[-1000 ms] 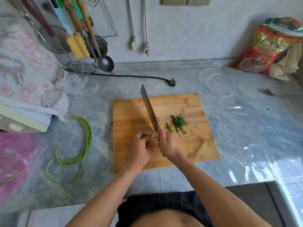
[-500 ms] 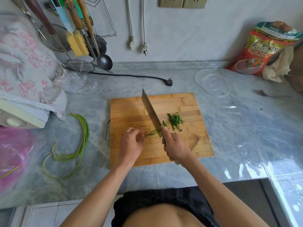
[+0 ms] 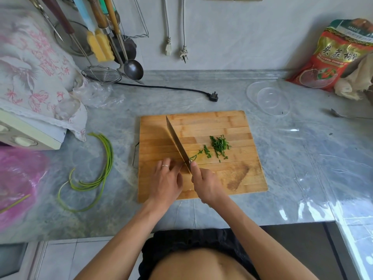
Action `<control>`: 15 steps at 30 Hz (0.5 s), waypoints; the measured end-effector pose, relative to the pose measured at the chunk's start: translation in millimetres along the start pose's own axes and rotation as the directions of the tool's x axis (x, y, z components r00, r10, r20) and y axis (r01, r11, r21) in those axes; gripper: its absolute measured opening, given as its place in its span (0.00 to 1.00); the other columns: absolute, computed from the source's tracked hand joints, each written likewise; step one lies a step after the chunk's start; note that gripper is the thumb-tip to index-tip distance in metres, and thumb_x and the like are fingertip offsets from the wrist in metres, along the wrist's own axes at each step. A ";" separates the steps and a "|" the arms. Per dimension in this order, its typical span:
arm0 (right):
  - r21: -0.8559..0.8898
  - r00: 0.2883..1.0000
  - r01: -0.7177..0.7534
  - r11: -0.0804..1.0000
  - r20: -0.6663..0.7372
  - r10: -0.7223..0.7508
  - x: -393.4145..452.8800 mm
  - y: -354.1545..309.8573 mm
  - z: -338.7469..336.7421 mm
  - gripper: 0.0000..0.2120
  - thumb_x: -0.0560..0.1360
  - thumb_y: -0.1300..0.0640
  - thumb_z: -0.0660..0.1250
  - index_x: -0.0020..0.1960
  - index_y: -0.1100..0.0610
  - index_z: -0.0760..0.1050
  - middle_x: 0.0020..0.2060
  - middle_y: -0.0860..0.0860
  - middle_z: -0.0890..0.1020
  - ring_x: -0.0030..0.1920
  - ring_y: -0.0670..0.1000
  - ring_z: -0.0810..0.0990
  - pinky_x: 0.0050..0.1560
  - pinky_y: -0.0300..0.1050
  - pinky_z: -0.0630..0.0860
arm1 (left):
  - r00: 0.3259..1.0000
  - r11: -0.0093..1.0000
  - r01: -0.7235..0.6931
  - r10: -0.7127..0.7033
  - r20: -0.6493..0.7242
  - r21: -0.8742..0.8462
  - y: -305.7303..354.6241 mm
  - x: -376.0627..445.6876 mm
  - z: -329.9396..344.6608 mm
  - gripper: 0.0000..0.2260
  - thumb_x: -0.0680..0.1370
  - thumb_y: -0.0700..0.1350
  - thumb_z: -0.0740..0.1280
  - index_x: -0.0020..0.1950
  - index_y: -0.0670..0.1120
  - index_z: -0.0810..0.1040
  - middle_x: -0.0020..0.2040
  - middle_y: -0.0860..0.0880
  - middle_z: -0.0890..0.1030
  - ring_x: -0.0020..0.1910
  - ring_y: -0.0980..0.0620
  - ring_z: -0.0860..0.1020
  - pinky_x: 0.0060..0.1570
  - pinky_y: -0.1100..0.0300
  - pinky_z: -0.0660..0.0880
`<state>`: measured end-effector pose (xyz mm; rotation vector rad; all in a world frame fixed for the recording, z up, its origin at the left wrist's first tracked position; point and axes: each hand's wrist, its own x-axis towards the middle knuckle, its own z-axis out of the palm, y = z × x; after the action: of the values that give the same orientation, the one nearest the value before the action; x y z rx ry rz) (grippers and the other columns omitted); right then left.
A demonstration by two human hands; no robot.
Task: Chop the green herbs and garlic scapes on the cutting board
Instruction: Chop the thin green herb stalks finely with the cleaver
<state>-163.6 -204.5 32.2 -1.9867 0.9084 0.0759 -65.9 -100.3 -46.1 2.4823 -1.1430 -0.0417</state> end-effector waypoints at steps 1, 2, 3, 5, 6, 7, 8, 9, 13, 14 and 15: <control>-0.012 1.000 0.009 1.000 0.000 -0.009 1.0 -0.6 0.3 0.27 0.84 0.45 0.46 0.36 0.60 0.69 0.31 0.58 0.77 0.34 0.60 0.76 0.40 0.57 0.76 | 1.000 1.000 0.007 -0.007 0.000 0.005 1.2 0.6 0.1 0.14 0.74 0.42 0.64 0.58 0.51 0.80 0.52 0.48 0.76 0.48 0.47 0.73 0.47 0.51 0.75; -0.022 1.000 0.008 1.000 0.002 -0.008 1.8 -1.3 0.5 0.26 0.84 0.45 0.46 0.36 0.59 0.67 0.30 0.55 0.74 0.33 0.59 0.75 0.38 0.56 0.75 | 1.000 1.000 0.012 -0.012 0.000 0.011 2.5 1.1 0.6 0.14 0.74 0.42 0.64 0.57 0.51 0.80 0.52 0.48 0.76 0.47 0.47 0.73 0.47 0.51 0.75; -0.045 1.000 0.000 0.999 0.009 0.000 2.6 -2.7 0.6 0.25 0.84 0.44 0.45 0.37 0.58 0.68 0.30 0.53 0.72 0.34 0.57 0.73 0.36 0.53 0.72 | 1.000 1.000 0.016 -0.016 -0.001 0.018 3.3 1.5 1.0 0.13 0.74 0.42 0.64 0.56 0.51 0.80 0.51 0.47 0.76 0.47 0.46 0.73 0.46 0.51 0.75; -0.096 1.000 -0.020 0.995 0.012 0.021 3.0 -6.0 1.0 0.23 0.83 0.43 0.44 0.43 0.57 0.68 0.31 0.50 0.70 0.37 0.55 0.71 0.40 0.46 0.66 | 1.000 0.999 0.011 -0.011 -0.010 0.033 4.2 1.6 2.8 0.13 0.73 0.41 0.66 0.55 0.51 0.80 0.51 0.47 0.77 0.47 0.46 0.73 0.45 0.51 0.75; -0.107 1.000 -0.027 0.994 0.012 0.028 2.8 -6.7 0.4 0.22 0.83 0.44 0.44 0.45 0.57 0.68 0.31 0.50 0.69 0.38 0.54 0.70 0.41 0.45 0.64 | 1.000 0.999 0.004 -0.004 -0.020 0.036 4.6 1.7 3.5 0.13 0.73 0.41 0.67 0.56 0.51 0.80 0.51 0.46 0.77 0.47 0.45 0.74 0.44 0.50 0.75; -0.115 0.999 -0.027 0.993 0.018 0.029 3.0 -7.7 0.0 0.21 0.83 0.44 0.44 0.46 0.57 0.67 0.30 0.49 0.68 0.38 0.54 0.70 0.41 0.44 0.63 | 1.000 0.999 -0.001 0.002 -0.025 0.037 5.2 2.1 4.2 0.14 0.72 0.40 0.68 0.56 0.50 0.80 0.51 0.46 0.77 0.46 0.45 0.74 0.44 0.50 0.75; -0.117 0.999 -0.022 0.993 0.027 0.025 3.8 -11.0 -0.5 0.21 0.83 0.44 0.44 0.45 0.57 0.67 0.30 0.48 0.68 0.37 0.53 0.69 0.41 0.44 0.63 | 1.000 0.999 -0.004 0.005 -0.026 0.042 5.2 3.2 4.1 0.14 0.72 0.40 0.68 0.56 0.50 0.80 0.51 0.45 0.78 0.46 0.45 0.74 0.45 0.50 0.75; -0.103 0.999 -0.017 0.995 0.038 0.021 5.6 -14.2 -0.9 0.23 0.83 0.44 0.45 0.43 0.57 0.68 0.30 0.48 0.68 0.36 0.53 0.70 0.40 0.44 0.64 | 1.000 0.999 -0.003 0.004 -0.017 0.052 6.0 3.5 4.7 0.14 0.72 0.41 0.69 0.57 0.50 0.81 0.50 0.45 0.78 0.46 0.45 0.75 0.45 0.50 0.76; -0.014 1.000 0.023 1.000 -0.017 -0.023 22.6 -17.6 4.3 0.29 0.83 0.41 0.46 0.32 0.57 0.69 0.27 0.51 0.74 0.29 0.48 0.73 0.29 0.43 0.66 | 0.999 0.991 -0.038 0.034 0.034 0.125 5.3 8.2 2.2 0.14 0.73 0.46 0.70 0.58 0.50 0.81 0.50 0.47 0.80 0.48 0.47 0.76 0.45 0.54 0.75; -0.025 0.999 0.039 0.999 -0.006 -0.039 22.0 -16.5 3.8 0.29 0.83 0.42 0.46 0.32 0.57 0.68 0.27 0.52 0.74 0.28 0.49 0.74 0.28 0.44 0.67 | 0.998 0.991 -0.052 0.048 0.040 0.124 4.1 9.2 0.8 0.13 0.73 0.45 0.70 0.58 0.50 0.81 0.50 0.48 0.80 0.48 0.48 0.76 0.45 0.54 0.74; -0.040 0.998 0.059 0.997 0.008 -0.059 19.8 -12.5 3.1 0.28 0.84 0.43 0.46 0.34 0.58 0.68 0.28 0.54 0.75 0.29 0.52 0.74 0.29 0.47 0.69 | 0.998 0.992 -0.058 0.055 0.037 0.109 3.3 9.4 0.3 0.13 0.73 0.45 0.69 0.58 0.50 0.81 0.50 0.48 0.80 0.48 0.47 0.75 0.45 0.54 0.74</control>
<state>-140.5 -209.5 31.7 -2.0479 0.8492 0.0684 -62.1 -109.2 -43.8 2.5524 -1.2610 -0.0044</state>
